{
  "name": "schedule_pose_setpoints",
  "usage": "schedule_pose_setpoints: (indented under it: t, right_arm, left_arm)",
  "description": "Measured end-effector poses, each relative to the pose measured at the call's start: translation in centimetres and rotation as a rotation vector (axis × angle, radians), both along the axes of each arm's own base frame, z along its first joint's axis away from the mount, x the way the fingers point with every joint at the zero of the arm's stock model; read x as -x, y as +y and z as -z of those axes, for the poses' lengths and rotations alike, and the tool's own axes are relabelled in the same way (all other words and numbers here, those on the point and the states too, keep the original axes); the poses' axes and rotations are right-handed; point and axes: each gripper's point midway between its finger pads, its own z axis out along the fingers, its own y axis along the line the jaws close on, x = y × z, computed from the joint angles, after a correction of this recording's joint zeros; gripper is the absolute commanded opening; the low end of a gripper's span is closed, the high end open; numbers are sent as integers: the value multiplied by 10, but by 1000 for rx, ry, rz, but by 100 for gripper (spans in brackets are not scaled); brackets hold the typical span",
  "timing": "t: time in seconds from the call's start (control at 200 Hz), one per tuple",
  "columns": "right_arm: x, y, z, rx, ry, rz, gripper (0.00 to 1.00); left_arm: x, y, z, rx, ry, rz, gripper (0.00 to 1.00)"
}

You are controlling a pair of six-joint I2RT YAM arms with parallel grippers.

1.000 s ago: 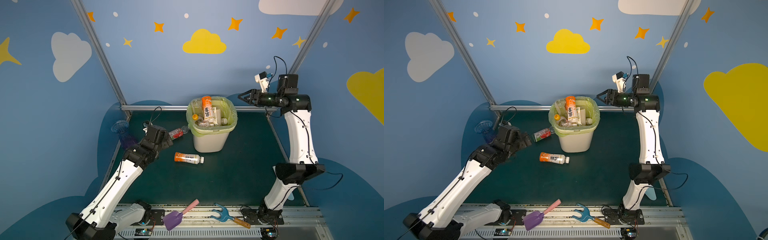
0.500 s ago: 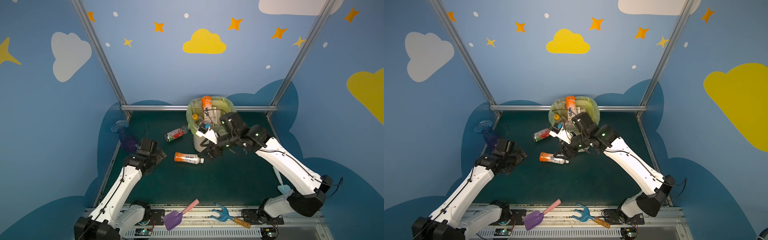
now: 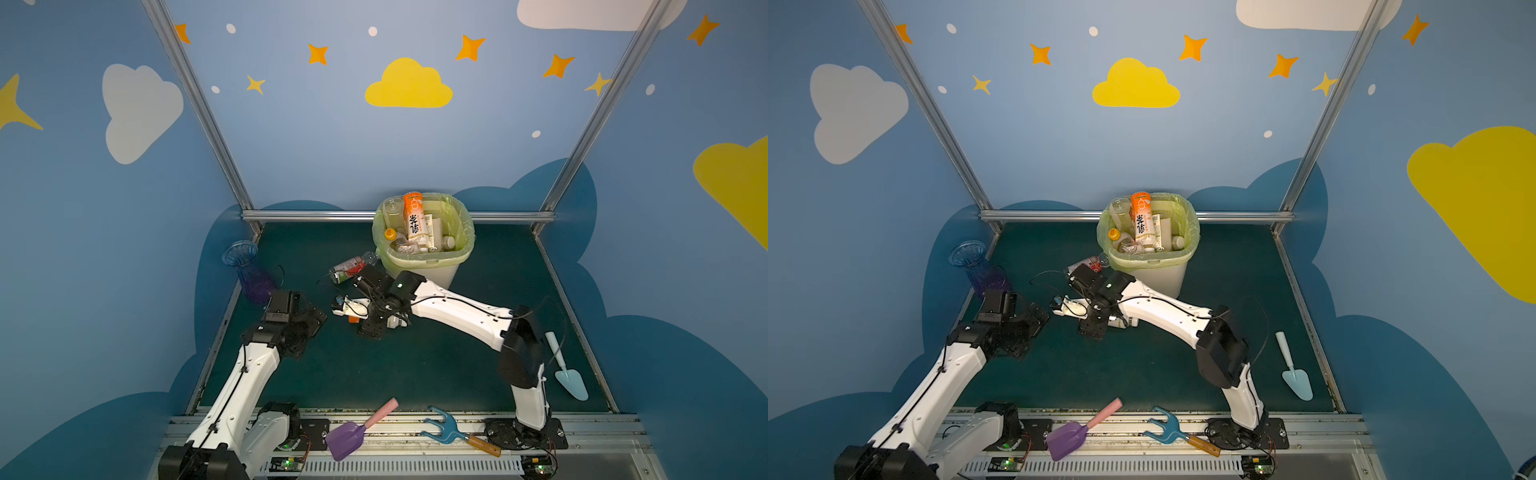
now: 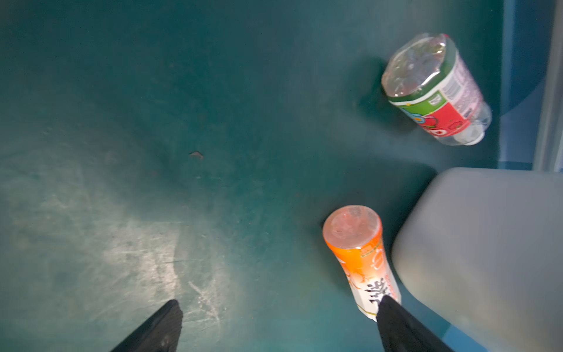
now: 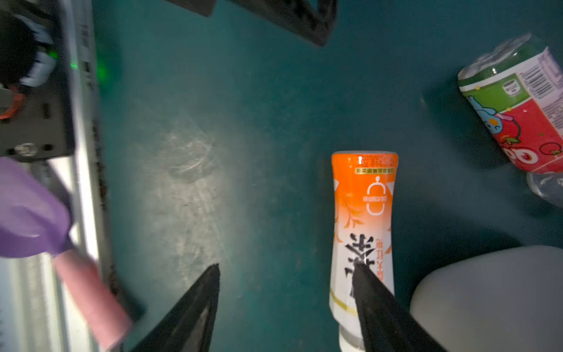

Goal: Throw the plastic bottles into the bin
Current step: 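Release the bin and lower right gripper to the other orange tea bottle, then close right gripper on the orange-label tea bottle, then lift the tea bottle over the bin and open right gripper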

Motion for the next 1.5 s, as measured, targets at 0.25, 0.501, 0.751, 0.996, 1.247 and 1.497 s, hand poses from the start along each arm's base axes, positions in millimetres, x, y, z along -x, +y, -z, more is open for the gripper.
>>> schedule_pose_setpoints:
  t: [0.25, 0.501, 0.751, 0.996, 1.247, 1.497]
  right_arm:
    - [-39, 22, 32, 99, -114, 25, 72]
    - [-60, 23, 54, 163, -140, 52, 73]
    - [-69, 15, 77, 218, -113, 70, 73]
    - [-71, 19, 81, 203, -90, 87, 64]
    - [-65, 21, 83, 193, -52, 92, 49]
    - [-59, 26, 71, 154, -7, 104, 42]
  left_arm:
    - [-4, 8, 3, 43, -22, -37, 100]
    - [-5, 21, -9, 79, -75, -93, 100]
    - [-8, 27, -15, 111, -98, -117, 100]
    - [-8, 32, -16, 120, -103, -130, 100]
    - [-9, 35, -17, 119, -107, -135, 100]
    - [-8, 37, -17, 114, -105, -137, 100]
